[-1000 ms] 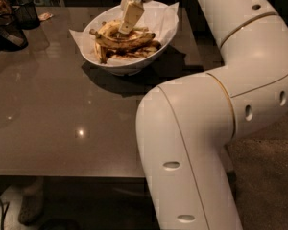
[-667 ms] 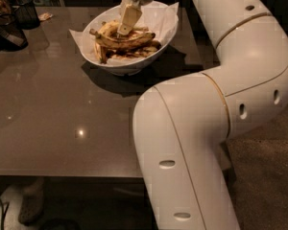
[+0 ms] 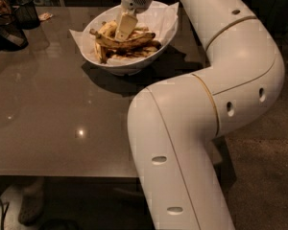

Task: Pick banana from white bowl

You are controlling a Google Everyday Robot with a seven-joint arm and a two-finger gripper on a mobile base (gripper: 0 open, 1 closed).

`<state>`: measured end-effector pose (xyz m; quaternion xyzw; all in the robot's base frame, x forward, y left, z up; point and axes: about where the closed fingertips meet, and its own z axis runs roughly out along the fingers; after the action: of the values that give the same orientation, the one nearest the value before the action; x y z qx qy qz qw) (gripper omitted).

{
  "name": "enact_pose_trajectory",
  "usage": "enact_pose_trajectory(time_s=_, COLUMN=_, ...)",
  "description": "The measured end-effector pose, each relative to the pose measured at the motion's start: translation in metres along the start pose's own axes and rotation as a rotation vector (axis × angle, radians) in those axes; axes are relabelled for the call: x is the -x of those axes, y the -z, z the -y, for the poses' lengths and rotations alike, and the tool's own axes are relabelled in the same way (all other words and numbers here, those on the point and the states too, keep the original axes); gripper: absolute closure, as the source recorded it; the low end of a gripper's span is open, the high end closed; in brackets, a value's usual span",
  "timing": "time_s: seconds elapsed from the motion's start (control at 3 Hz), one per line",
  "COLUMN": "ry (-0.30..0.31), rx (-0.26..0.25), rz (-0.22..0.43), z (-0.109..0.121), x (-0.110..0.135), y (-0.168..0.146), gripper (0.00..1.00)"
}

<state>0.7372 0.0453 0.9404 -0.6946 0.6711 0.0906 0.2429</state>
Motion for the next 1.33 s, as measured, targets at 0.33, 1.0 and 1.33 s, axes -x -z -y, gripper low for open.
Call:
enact_pose_trajectory(time_s=0.33, ry=-0.013, rx=0.017, rz=-0.010, z=-0.001, x=-0.004, y=-0.008, gripper=0.47)
enact_pose_trajectory(time_s=1.0, ry=-0.030, rx=0.046, rz=-0.019, z=-0.003, x=-0.010, y=-0.020, gripper=0.47)
enact_pose_trajectory(time_s=1.33, ry=-0.038, rx=0.057, rz=-0.019, z=-0.004, x=-0.012, y=-0.025, gripper=0.48)
